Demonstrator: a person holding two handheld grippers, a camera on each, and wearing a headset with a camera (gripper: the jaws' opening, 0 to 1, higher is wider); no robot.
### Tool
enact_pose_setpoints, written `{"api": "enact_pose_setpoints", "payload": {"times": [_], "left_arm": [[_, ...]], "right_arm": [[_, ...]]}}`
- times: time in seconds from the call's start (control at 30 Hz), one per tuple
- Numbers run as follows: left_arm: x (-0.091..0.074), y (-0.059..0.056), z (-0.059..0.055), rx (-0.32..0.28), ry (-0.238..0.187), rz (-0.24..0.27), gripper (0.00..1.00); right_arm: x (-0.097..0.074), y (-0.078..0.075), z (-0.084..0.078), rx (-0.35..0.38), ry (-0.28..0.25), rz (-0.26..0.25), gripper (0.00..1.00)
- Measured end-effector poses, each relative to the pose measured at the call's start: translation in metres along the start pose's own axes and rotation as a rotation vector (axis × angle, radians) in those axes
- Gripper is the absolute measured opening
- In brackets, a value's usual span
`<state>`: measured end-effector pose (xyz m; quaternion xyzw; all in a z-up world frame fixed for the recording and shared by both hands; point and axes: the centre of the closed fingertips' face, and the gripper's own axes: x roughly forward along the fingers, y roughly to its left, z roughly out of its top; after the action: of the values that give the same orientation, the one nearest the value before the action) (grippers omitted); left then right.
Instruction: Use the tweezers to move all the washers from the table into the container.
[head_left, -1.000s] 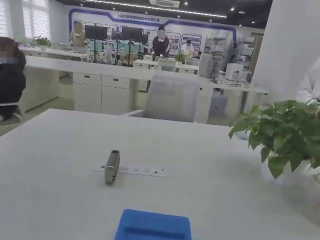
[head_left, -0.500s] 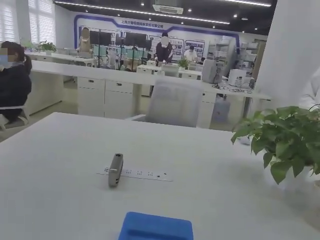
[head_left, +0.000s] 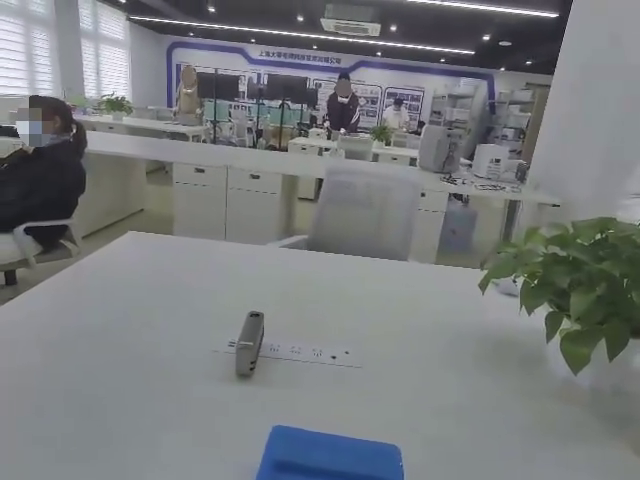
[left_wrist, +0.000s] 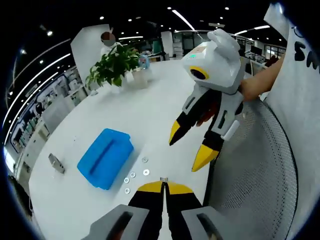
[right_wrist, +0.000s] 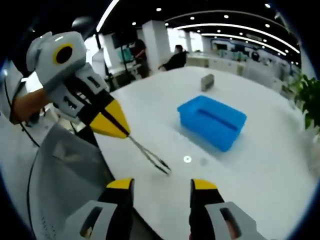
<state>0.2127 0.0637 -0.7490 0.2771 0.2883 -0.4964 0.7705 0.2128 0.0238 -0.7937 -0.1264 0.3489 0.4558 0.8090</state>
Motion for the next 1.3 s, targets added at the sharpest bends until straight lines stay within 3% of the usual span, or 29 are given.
{"api": "enact_pose_setpoints", "payload": {"times": [0.1,0.27,0.37,0.53,0.7,0.8,0.9,1.03,1.17,1.23,1.3], "left_arm": [[-0.002,-0.003,0.002,0.009,0.007,-0.017,0.0],[-0.004,-0.005,0.003,0.036,0.021,-0.038,0.0],[-0.003,-0.006,0.004,0.049,0.027,-0.05,0.0],[0.0,-0.007,0.006,0.064,0.034,-0.058,0.0],[0.0,-0.009,0.006,0.069,0.034,-0.058,0.0],[0.001,-0.005,0.007,0.062,0.007,-0.021,0.0],[0.0,0.001,0.01,-0.001,-0.05,0.052,0.0],[-0.006,0.005,0.003,-0.16,-0.097,0.11,0.14],[-0.021,0.014,-0.02,-0.283,-0.121,0.247,0.26],[-0.029,0.018,-0.029,-0.358,-0.157,0.316,0.4],[-0.035,0.02,-0.041,-0.426,-0.157,0.364,0.52]], "right_arm": [[0.012,0.01,0.009,-0.088,0.018,0.048,0.34],[0.021,0.025,0.026,-0.174,0.009,0.128,0.21],[0.027,0.031,0.029,-0.243,0.026,0.159,0.14],[0.035,0.035,0.027,-0.256,0.038,0.192,0.1],[0.039,0.03,0.025,-0.278,0.047,0.194,0.05],[0.04,0.029,0.025,-0.28,0.044,0.195,0.05],[0.039,0.025,0.025,-0.285,0.042,0.176,0.03],[0.038,0.024,0.024,-0.283,0.037,0.171,0.03],[0.038,0.023,0.026,-0.259,0.032,0.162,0.02],[0.039,0.019,0.028,-0.24,0.024,0.154,0.02],[0.039,0.015,0.031,-0.199,0.015,0.155,0.01]]}}
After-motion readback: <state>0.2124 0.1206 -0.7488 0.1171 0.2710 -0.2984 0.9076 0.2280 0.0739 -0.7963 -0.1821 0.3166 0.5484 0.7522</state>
